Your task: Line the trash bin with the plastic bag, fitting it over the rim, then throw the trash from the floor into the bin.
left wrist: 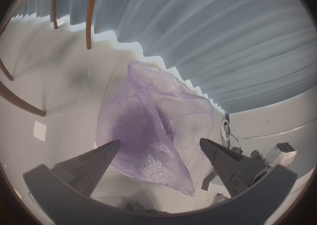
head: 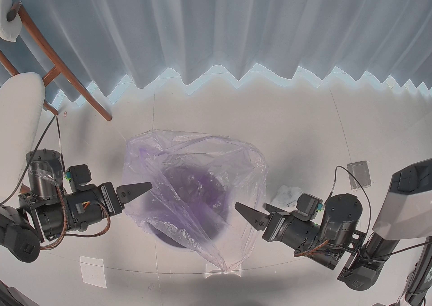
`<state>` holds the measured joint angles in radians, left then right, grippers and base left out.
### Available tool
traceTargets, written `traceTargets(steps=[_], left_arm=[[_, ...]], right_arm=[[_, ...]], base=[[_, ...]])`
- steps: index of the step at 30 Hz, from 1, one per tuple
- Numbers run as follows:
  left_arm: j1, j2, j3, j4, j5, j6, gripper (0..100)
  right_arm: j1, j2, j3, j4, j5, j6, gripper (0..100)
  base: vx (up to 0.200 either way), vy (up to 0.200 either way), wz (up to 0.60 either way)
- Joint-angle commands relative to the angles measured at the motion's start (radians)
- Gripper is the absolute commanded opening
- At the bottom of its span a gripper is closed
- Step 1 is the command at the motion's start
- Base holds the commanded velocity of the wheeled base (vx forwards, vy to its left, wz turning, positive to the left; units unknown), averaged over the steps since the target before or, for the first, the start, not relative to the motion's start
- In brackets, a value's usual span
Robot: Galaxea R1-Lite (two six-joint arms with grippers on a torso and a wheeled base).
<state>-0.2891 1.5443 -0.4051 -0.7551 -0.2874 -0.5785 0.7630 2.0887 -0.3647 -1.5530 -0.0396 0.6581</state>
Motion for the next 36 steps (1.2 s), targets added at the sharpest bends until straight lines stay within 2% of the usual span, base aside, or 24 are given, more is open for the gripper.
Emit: traceTargets(steps=[1, 8, 9, 11, 24, 25, 36], left_arm=[[-0.016, 0.045, -0.004, 0.010, -0.001, -0.018, 100], [-0.035, 0.116, -0.006, -0.001, -0.001, -0.049, 100], [-0.053, 0.123, -0.011, -0.003, -0.004, -0.104, 100], [-0.071, 0.125, -0.014, -0.003, -0.002, -0.127, 100], [-0.058, 0.188, -0.026, -0.006, 0.005, -0.130, 100], [-0.053, 0.194, -0.026, -0.006, 0.007, -0.129, 0], [-0.038, 0.209, -0.035, -0.024, 0.019, -0.123, 0]], right_arm=[[0.002, 0.008, 0.001, -0.018, 0.000, 0.000, 100], [0.004, 0.007, 0.000, -0.018, 0.000, 0.000, 100], [0.004, 0.008, 0.000, -0.018, 0.000, 0.000, 100], [0.004, 0.008, 0.000, -0.018, 0.000, 0.000, 100], [0.004, 0.008, -0.002, -0.018, 0.000, 0.000, 100], [0.006, 0.008, -0.002, -0.018, 0.000, 0.000, 100], [0.006, 0.010, 0.000, -0.018, 0.000, -0.002, 100]], base=[[0.000, 0.000, 0.00], [0.000, 0.000, 0.00], [0.000, 0.000, 0.00], [0.000, 0.000, 0.00], [0.000, 0.000, 0.00], [0.000, 0.000, 0.00], [0.000, 0.000, 0.00]])
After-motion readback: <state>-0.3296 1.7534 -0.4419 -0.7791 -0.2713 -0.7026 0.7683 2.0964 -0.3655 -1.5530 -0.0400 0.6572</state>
